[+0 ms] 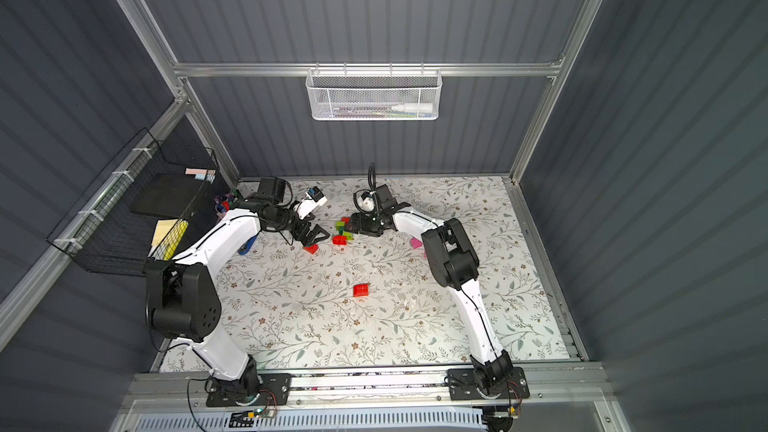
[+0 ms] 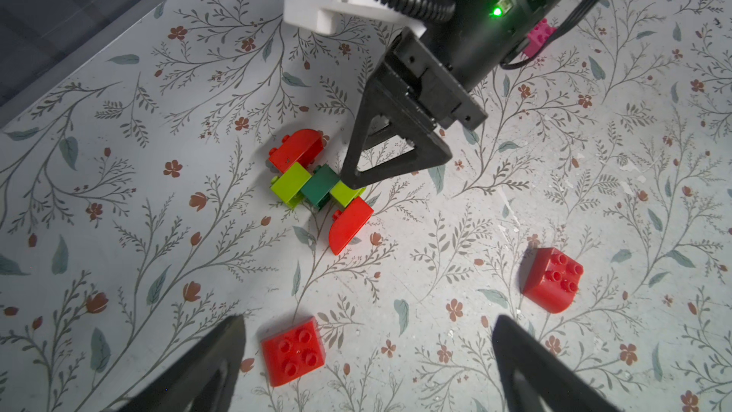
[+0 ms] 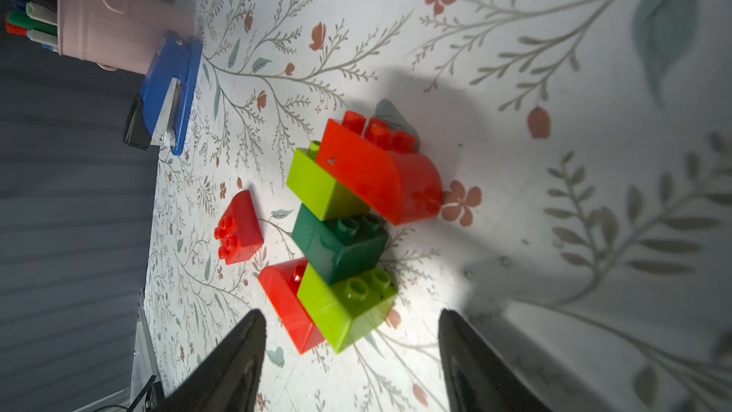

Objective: Assemble the letter s with lego
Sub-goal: Adjust the lego brick at the center of the board, then move the lego brick at the center of the board.

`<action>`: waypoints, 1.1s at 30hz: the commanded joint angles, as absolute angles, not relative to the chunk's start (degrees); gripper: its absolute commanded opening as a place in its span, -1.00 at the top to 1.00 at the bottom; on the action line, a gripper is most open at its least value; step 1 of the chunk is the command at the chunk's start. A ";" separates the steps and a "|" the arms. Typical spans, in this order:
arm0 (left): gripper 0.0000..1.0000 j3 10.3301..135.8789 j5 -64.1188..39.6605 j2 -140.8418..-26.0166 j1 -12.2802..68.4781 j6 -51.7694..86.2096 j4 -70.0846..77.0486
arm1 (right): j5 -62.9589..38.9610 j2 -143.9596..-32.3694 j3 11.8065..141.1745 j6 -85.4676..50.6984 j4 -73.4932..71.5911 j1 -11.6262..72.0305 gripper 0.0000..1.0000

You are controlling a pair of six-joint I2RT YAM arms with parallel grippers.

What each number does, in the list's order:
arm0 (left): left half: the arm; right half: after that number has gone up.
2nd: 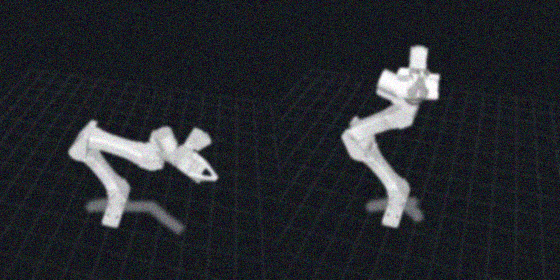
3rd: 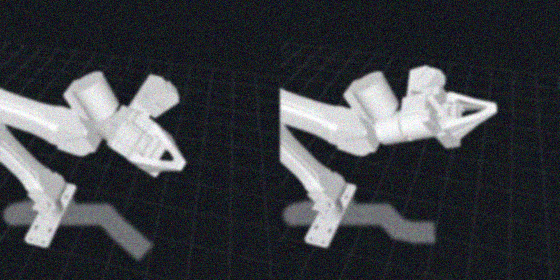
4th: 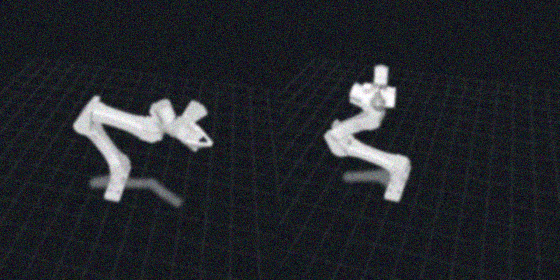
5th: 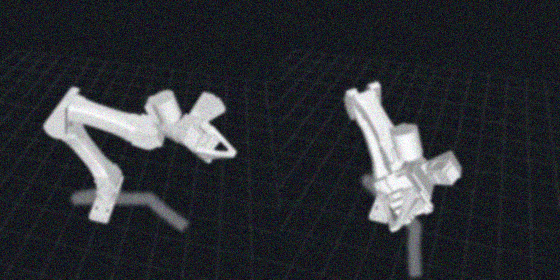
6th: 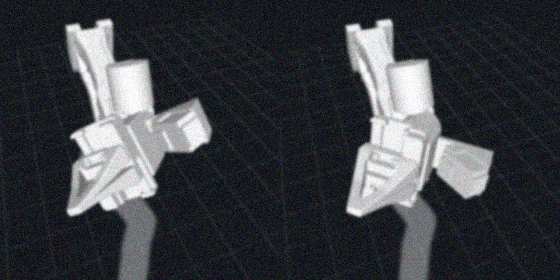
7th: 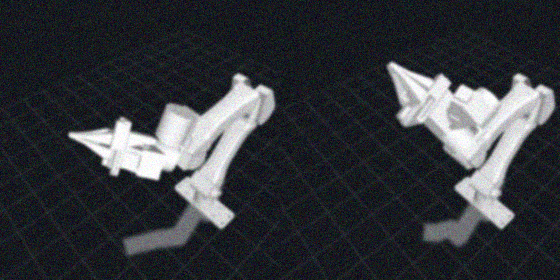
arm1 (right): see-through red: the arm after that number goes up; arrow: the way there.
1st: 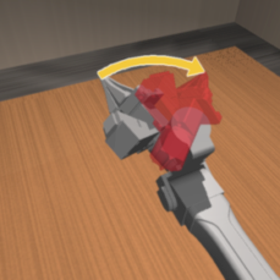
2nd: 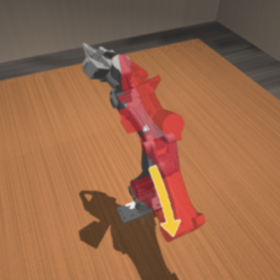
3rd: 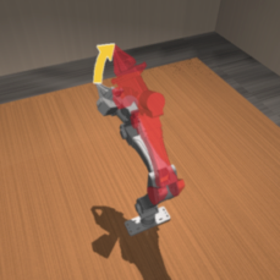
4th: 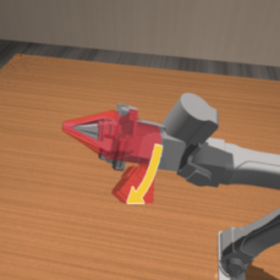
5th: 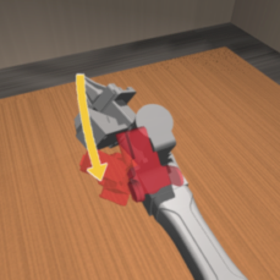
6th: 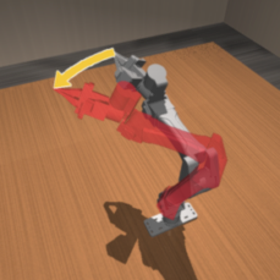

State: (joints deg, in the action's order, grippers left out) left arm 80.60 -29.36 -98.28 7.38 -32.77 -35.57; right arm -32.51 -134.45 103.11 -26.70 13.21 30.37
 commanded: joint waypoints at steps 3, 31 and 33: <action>-0.99 83.55 -23.29 -99.41 7.12 -23.68 -37.15 | -29.34 -124.15 99.03 -18.22 15.13 29.47 -0.51; -0.64 76.43 18.53 -108.19 17.80 40.46 -34.15 | -23.54 -91.90 66.75 -12.29 16.88 21.30 -0.81; -0.58 76.75 19.40 -109.48 17.84 42.72 -33.07 | -23.73 -91.86 66.53 -12.40 16.97 21.18 -0.81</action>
